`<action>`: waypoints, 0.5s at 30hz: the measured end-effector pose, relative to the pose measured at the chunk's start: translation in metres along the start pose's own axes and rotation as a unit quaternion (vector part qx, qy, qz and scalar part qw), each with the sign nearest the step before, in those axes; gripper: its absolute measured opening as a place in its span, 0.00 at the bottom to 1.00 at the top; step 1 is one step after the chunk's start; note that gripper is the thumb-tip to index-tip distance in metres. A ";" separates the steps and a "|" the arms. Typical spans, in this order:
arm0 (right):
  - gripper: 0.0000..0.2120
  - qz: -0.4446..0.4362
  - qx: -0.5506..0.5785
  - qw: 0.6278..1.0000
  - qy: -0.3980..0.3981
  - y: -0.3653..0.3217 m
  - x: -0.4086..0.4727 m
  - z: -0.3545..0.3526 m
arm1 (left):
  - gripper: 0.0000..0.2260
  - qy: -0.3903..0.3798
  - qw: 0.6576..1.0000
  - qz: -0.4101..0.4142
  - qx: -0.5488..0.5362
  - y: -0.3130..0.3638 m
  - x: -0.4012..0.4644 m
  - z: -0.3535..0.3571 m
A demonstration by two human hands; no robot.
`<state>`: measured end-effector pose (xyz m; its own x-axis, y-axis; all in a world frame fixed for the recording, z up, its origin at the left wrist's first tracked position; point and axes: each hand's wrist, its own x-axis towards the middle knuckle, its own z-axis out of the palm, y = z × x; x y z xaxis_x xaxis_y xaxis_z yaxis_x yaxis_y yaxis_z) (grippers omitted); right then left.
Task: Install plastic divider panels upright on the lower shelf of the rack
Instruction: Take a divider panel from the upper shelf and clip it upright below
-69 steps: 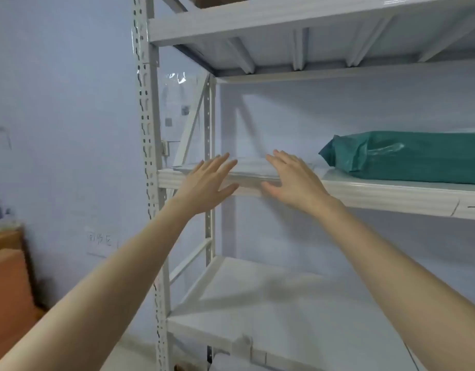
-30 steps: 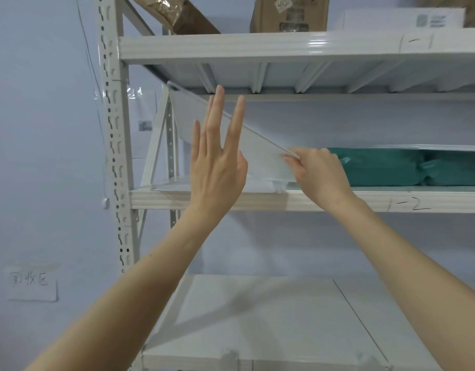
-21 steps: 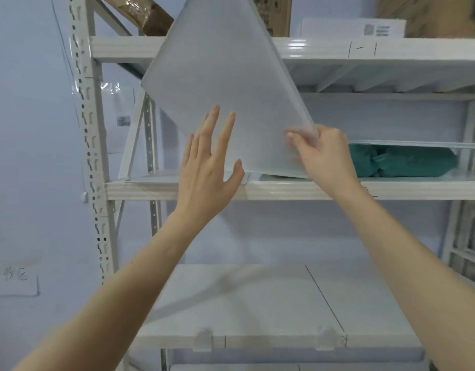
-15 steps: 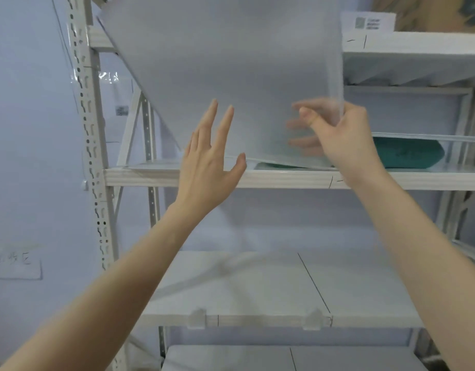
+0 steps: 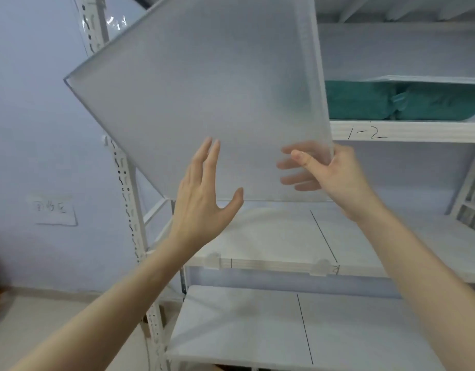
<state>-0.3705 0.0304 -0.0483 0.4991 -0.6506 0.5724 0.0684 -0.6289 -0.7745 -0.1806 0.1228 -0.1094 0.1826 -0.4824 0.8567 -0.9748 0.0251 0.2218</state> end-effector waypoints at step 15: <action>0.09 0.146 -0.035 0.989 0.011 0.168 -0.016 0.099 | 0.52 -0.291 0.883 -0.256 -0.266 -0.059 -0.035 0.085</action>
<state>-0.2819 -0.0227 -0.2138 0.4690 -0.8180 0.3331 -0.1365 -0.4397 -0.8877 -0.1408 0.0638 -0.1925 0.3344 -0.9136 0.2312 -0.5572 0.0062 0.8304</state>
